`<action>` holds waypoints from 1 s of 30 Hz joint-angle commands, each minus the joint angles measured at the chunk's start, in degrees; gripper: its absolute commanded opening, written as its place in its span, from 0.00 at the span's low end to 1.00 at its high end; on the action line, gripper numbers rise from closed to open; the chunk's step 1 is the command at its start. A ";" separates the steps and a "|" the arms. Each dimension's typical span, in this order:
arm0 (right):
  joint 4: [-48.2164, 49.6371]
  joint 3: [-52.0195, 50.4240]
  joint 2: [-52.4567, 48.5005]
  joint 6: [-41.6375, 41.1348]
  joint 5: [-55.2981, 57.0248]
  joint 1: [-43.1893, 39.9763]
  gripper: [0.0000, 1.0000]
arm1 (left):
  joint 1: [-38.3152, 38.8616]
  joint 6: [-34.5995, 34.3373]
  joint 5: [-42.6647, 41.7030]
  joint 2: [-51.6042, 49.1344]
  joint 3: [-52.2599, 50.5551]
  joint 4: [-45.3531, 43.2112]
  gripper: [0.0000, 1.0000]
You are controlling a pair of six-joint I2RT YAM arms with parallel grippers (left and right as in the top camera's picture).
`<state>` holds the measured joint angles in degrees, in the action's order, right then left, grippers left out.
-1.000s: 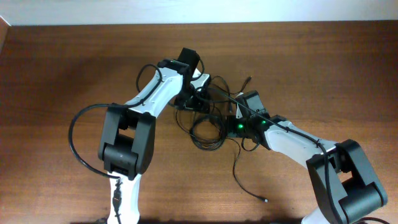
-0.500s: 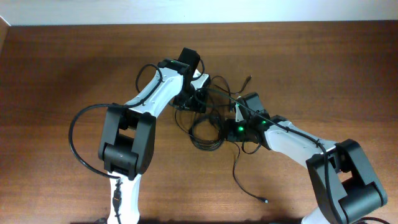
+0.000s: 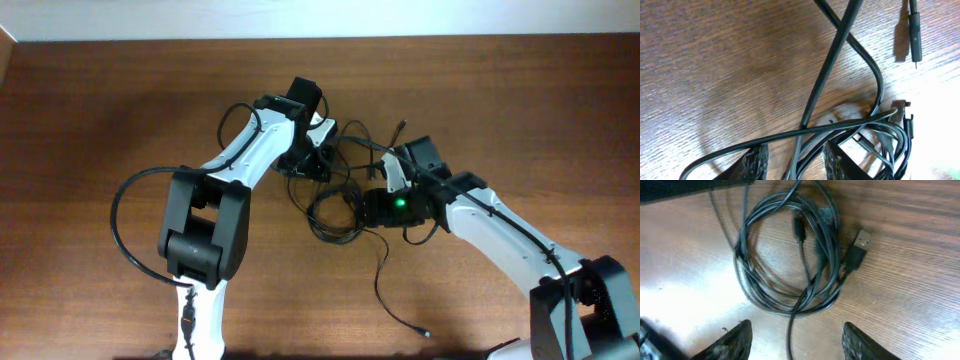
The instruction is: Untangle cables
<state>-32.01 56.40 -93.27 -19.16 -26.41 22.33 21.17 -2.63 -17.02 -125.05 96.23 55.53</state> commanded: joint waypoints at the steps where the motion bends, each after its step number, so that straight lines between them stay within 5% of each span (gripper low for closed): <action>1: -3.61 2.43 0.55 5.68 -5.86 -0.11 0.57 | 0.07 0.42 0.55 1.97 0.94 0.07 0.37; 4: -11.41 1.57 -0.09 6.95 2.58 -0.11 0.56 | 0.04 0.44 0.55 1.97 0.94 0.07 0.38; 7: -7.76 -2.78 -0.11 6.86 3.06 -0.11 0.57 | 0.07 0.42 0.55 1.97 0.94 0.04 0.40; 8: -6.91 -3.65 -0.11 6.71 2.60 -0.11 0.45 | 0.07 0.42 0.55 1.97 0.94 0.04 0.40; 9: -7.10 -3.80 -0.11 6.73 1.90 -0.11 0.22 | 0.07 0.44 0.55 1.97 0.94 0.07 0.40; 11: -5.44 -3.78 -0.09 6.73 -2.62 -0.11 0.04 | 0.07 0.42 0.55 1.97 0.94 0.04 0.40; 15: 1.51 -3.80 -0.11 6.71 -7.45 0.55 0.04 | 0.07 0.44 0.55 1.97 0.94 0.04 0.39; 20: 4.66 -3.80 -1.07 -1.84 4.70 5.97 0.04 | 0.07 0.44 0.55 1.97 0.94 0.07 0.41; 30: 6.23 0.20 -1.90 -4.33 7.28 5.84 0.04 | 0.07 0.44 0.55 1.97 0.94 0.07 0.42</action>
<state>-26.17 54.96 -95.37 -22.35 -22.61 28.71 21.17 -2.63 -16.86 -125.05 96.23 55.53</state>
